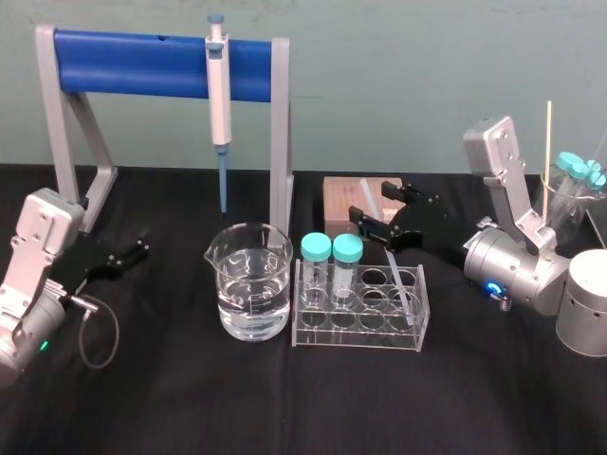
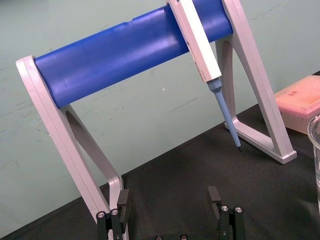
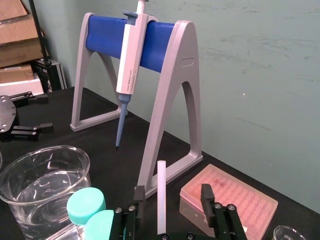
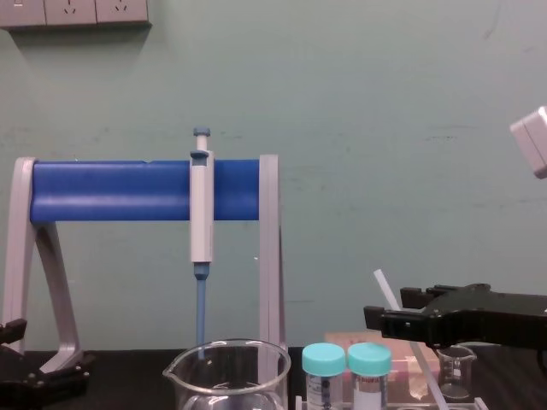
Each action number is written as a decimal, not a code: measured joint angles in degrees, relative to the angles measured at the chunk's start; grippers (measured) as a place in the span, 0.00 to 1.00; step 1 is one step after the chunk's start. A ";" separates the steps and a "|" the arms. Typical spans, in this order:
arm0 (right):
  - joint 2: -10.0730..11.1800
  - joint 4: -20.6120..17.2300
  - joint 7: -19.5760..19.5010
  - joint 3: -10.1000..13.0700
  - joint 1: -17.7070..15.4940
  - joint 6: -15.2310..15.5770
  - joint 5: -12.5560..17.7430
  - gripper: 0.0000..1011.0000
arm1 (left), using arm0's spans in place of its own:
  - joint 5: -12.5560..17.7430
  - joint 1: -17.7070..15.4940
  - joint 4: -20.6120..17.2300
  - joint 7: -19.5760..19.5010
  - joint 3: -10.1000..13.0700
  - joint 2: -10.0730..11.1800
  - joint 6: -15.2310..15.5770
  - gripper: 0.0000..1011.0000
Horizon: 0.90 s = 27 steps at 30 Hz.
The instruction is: Pick up the stirring rod with one hand, then place it down.
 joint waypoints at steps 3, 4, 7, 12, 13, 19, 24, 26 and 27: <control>0.00 0.01 0.01 0.01 0.00 0.02 0.03 0.65 | 0.00 0.00 0.00 0.00 0.00 0.00 0.00 0.99; 0.00 0.01 0.01 0.01 0.00 0.02 0.03 0.63 | 0.00 0.00 0.00 0.00 0.00 0.00 0.00 0.99; 0.00 0.03 0.01 0.03 0.00 0.04 0.06 0.53 | 0.00 0.00 0.00 0.00 0.00 0.00 0.00 0.99; 0.00 0.05 0.02 0.04 0.00 0.06 0.09 0.36 | 0.00 0.00 0.00 0.00 0.00 0.00 0.00 0.99; 0.00 0.05 0.02 0.04 0.00 0.06 0.10 0.33 | 0.00 0.00 0.00 0.00 0.00 0.00 0.00 0.99; 0.00 0.06 0.03 0.04 0.00 0.06 0.15 0.16 | 0.00 0.00 0.00 0.00 0.00 0.00 0.00 0.99; 0.00 0.06 0.03 0.04 0.00 0.06 0.17 0.07 | 0.00 0.00 0.00 0.00 0.00 0.00 0.00 0.99; 0.00 0.05 0.03 0.04 0.00 0.06 0.17 0.07 | 0.00 0.00 0.00 0.00 0.00 0.00 0.00 0.99; 0.00 0.06 0.03 0.04 0.00 0.05 0.17 0.07 | 0.00 0.00 0.00 0.00 0.00 0.00 0.00 0.99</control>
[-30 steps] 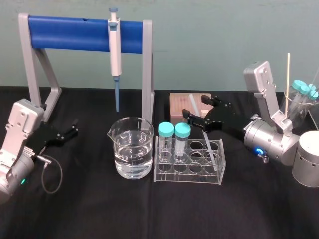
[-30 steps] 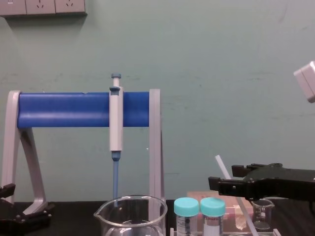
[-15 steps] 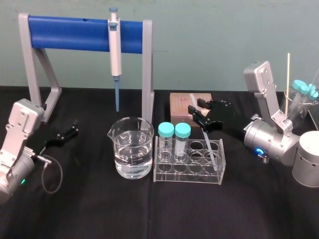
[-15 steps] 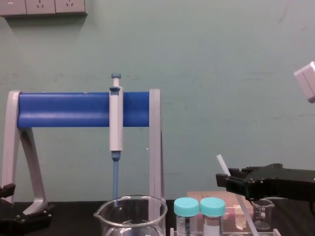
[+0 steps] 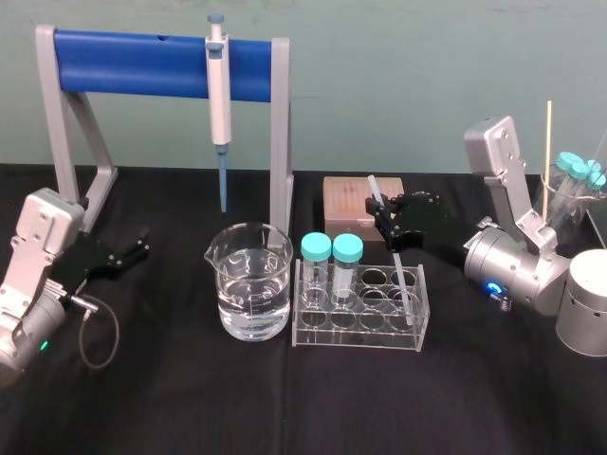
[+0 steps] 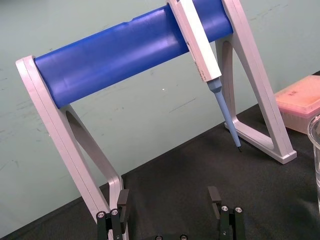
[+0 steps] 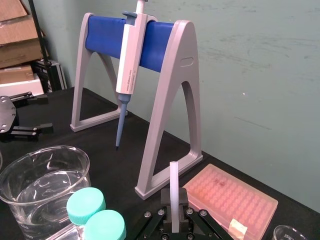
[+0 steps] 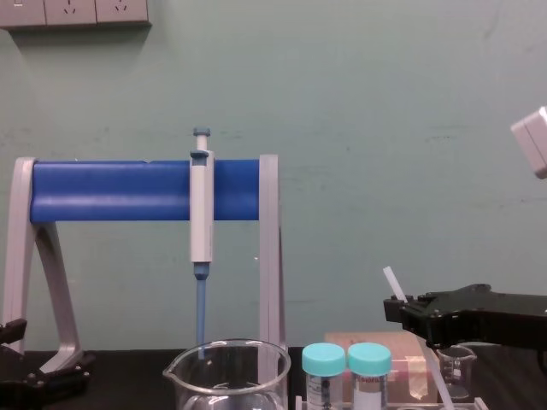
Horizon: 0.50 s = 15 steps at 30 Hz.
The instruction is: Pick up the stirring rod with one hand, then place it down.
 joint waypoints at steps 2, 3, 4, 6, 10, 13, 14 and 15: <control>0.00 0.00 0.00 0.00 0.00 0.00 0.00 0.07 | 0.00 0.00 0.00 0.00 0.00 0.00 0.00 0.99; 0.00 0.00 0.00 0.00 0.00 0.00 0.00 0.07 | 0.00 0.00 0.00 0.00 0.00 0.00 0.00 0.99; 0.00 0.00 0.00 0.00 0.00 0.00 0.00 0.07 | 0.00 0.00 0.00 0.00 0.00 0.00 0.00 0.99; -0.06 -0.01 0.00 0.24 -0.19 -0.41 0.13 0.07 | 0.00 0.00 0.00 0.00 0.00 0.00 0.00 0.99; -0.57 -0.38 -0.05 1.61 -1.30 -3.29 1.21 0.07 | 0.00 0.00 0.00 0.00 0.00 0.00 0.00 0.99; -0.95 -0.57 -0.03 2.55 -2.13 -5.86 1.92 0.07 | 0.00 0.00 0.00 0.00 0.00 0.00 0.00 0.99; -1.02 -0.57 0.05 2.76 -2.31 -6.55 2.14 0.07 | 0.00 0.00 0.00 0.00 0.00 0.00 0.00 0.99; -1.08 -0.57 0.16 2.96 -2.48 -7.12 2.33 0.07 | 0.00 0.00 0.00 0.00 0.00 0.00 0.00 0.99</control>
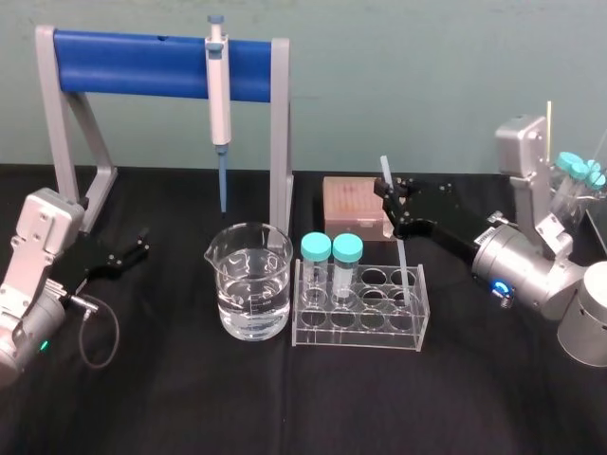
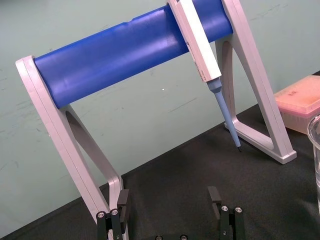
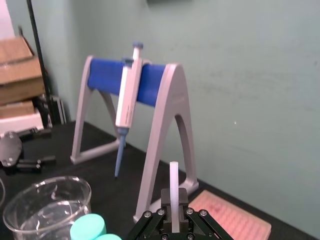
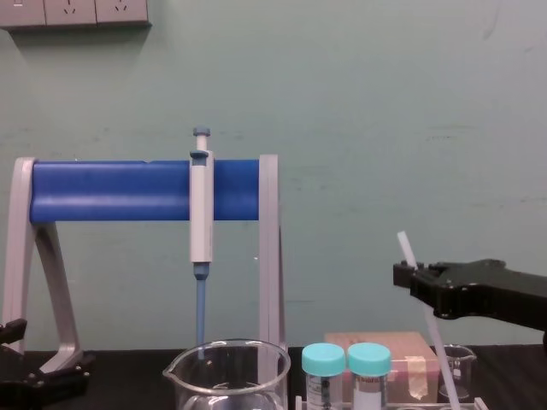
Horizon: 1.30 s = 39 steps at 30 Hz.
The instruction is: Pick up the stirring rod with one hand, then place it down.
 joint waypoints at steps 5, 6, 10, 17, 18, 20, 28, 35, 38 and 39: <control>-0.24 0.10 1.43 1.19 -1.38 -3.41 1.67 0.07 | 0.00 0.00 0.00 0.00 0.00 0.00 0.00 0.99; -0.25 0.12 1.64 1.34 -1.56 -3.80 1.99 0.07 | 0.00 0.00 0.00 0.00 0.00 0.00 0.00 0.99; -0.30 0.15 2.67 2.19 -2.41 -5.39 3.44 0.07 | 0.00 0.00 0.00 0.00 0.00 0.00 0.00 0.99; -0.22 -1.48 4.09 3.76 -3.24 -8.06 6.03 0.07 | 0.00 0.00 0.00 0.00 0.00 0.00 0.00 0.99; -0.22 -1.48 4.09 3.76 -3.24 -8.06 6.03 0.07 | 0.00 0.00 0.00 0.00 0.00 0.00 0.00 0.99; -0.05 -2.89 4.35 4.50 -3.34 -8.93 6.91 0.07 | 0.00 0.00 0.00 0.00 0.00 0.00 0.00 0.99; 0.66 -6.95 3.97 6.40 -3.93 -10.58 8.23 0.07 | 0.00 0.00 0.00 0.00 0.00 0.00 0.00 0.99; 1.33 -10.46 1.70 8.27 -4.95 -10.95 8.20 0.07 | 0.00 0.00 0.00 0.00 0.00 0.00 0.00 0.99; 1.44 -11.50 1.07 8.89 -5.36 -11.08 8.13 0.07 | 0.00 0.00 0.00 0.00 0.00 0.00 0.00 0.99; 1.46 -11.86 0.84 9.10 -5.54 -11.15 8.01 0.07 | 0.00 0.00 0.00 0.00 0.00 0.00 0.00 0.99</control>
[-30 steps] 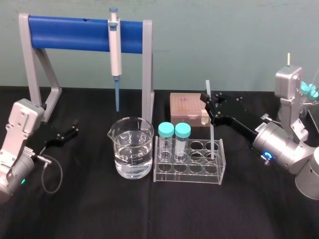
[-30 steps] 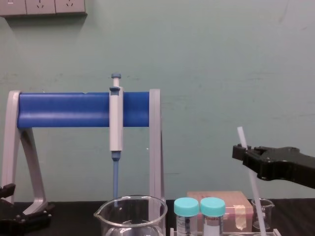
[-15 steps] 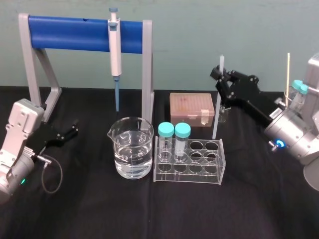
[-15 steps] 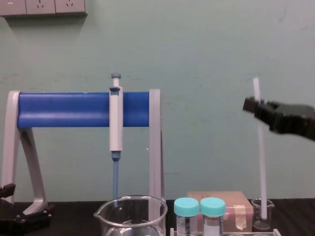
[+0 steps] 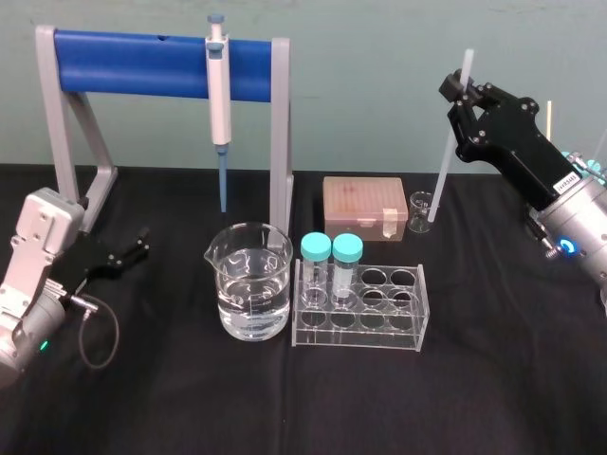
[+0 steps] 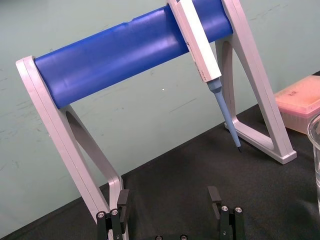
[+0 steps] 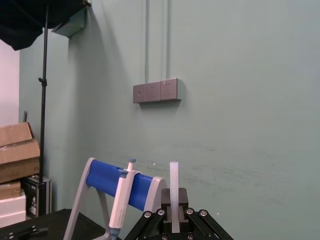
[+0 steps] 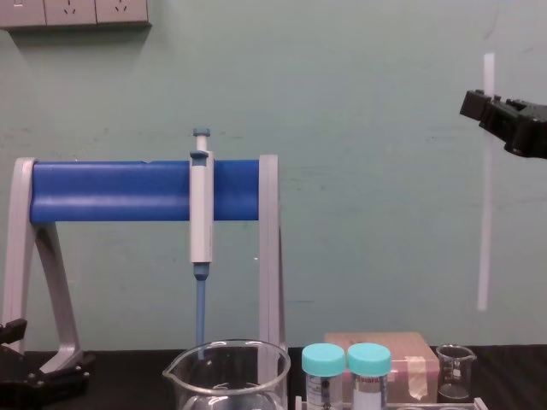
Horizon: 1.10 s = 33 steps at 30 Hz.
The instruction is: Pick up the stirring rod with one hand, then place it down.
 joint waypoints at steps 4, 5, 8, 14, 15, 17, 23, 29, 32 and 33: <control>0.00 -0.60 -0.28 0.34 -0.35 -0.15 -0.23 0.07 | 0.00 0.00 0.00 0.00 0.00 0.00 0.00 0.99; 0.00 -0.69 -0.32 0.39 -0.40 -0.17 -0.26 0.07 | 0.00 0.00 0.00 0.00 0.00 0.00 0.00 0.99; -0.06 -0.89 -0.46 0.46 -0.57 -0.17 -0.49 0.07 | 0.00 0.00 0.00 0.00 0.00 0.00 0.00 0.99; -0.17 -1.10 -0.54 0.56 -0.87 -0.13 -0.68 0.07 | 0.00 0.00 0.00 0.00 0.00 0.00 0.00 0.99; -0.20 -1.11 -0.54 0.56 -0.88 -0.11 -0.71 0.07 | 0.00 0.00 0.00 0.00 0.00 0.00 0.00 0.99; -0.22 -1.10 -0.53 0.56 -0.89 -0.05 -0.75 0.07 | 0.00 0.00 0.00 0.00 0.00 0.00 0.00 0.99; -0.28 -1.09 -0.47 0.55 -0.90 0.07 -0.84 0.07 | 0.00 0.00 0.00 0.00 0.00 0.00 0.00 0.99; -0.25 -1.06 -0.28 0.49 -0.79 0.30 -0.86 0.07 | 0.00 0.00 0.00 0.00 0.00 0.00 0.00 0.99; -0.28 -0.95 -0.16 0.40 -0.63 0.35 -0.84 0.07 | 0.00 0.00 0.00 0.00 0.00 0.00 0.00 0.99; -0.29 -0.94 -0.14 0.37 -0.61 0.36 -0.84 0.07 | 0.00 0.00 0.00 0.00 0.00 0.00 0.00 0.99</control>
